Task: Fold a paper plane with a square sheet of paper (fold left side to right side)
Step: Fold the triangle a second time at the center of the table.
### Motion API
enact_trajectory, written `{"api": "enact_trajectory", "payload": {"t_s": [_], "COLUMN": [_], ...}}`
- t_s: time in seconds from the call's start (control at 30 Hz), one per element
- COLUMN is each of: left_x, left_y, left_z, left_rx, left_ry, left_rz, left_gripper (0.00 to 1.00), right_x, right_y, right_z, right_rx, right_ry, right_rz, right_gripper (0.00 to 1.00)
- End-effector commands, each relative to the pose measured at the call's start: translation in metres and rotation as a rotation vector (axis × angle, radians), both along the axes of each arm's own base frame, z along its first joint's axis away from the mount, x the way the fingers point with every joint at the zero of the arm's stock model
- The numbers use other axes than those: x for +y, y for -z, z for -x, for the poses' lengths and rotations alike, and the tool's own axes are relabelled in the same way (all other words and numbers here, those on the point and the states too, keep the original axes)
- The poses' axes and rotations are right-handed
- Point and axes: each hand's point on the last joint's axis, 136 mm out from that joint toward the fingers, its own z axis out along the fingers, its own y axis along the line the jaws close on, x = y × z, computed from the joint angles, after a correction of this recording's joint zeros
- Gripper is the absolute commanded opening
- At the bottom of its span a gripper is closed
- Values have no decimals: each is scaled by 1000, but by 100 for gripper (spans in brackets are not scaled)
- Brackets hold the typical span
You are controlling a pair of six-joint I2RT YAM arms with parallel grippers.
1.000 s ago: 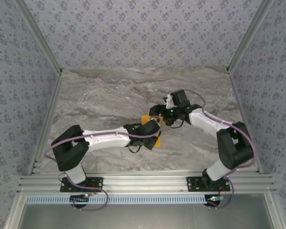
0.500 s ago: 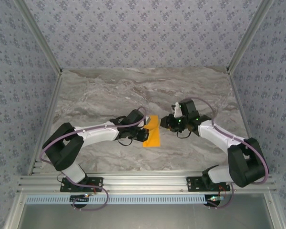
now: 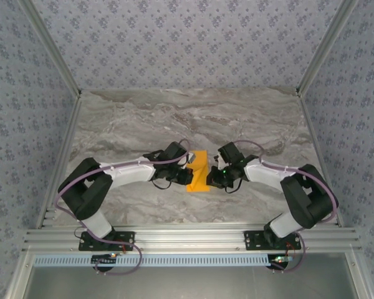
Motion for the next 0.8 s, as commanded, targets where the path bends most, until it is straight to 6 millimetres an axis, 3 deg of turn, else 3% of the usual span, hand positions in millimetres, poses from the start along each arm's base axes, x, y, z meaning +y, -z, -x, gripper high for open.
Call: {"api": "enact_trajectory", "payload": {"t_s": [0.0, 0.37, 0.77], "left_x": [0, 6, 7], "left_y": [0, 9, 15], "left_z": [-5, -13, -20], "left_rx": [-8, -17, -24], "left_ry": [17, 27, 20], "left_rz": [-30, -83, -99], "left_gripper": [1, 1, 1], "right_x": [-3, -15, -15], "right_y": [8, 23, 26], "right_z": [2, 12, 15], "right_rx": [25, 67, 75], "right_ry": [-15, -38, -52], "right_rz": [62, 155, 173], "right_gripper": [11, 11, 11]}}
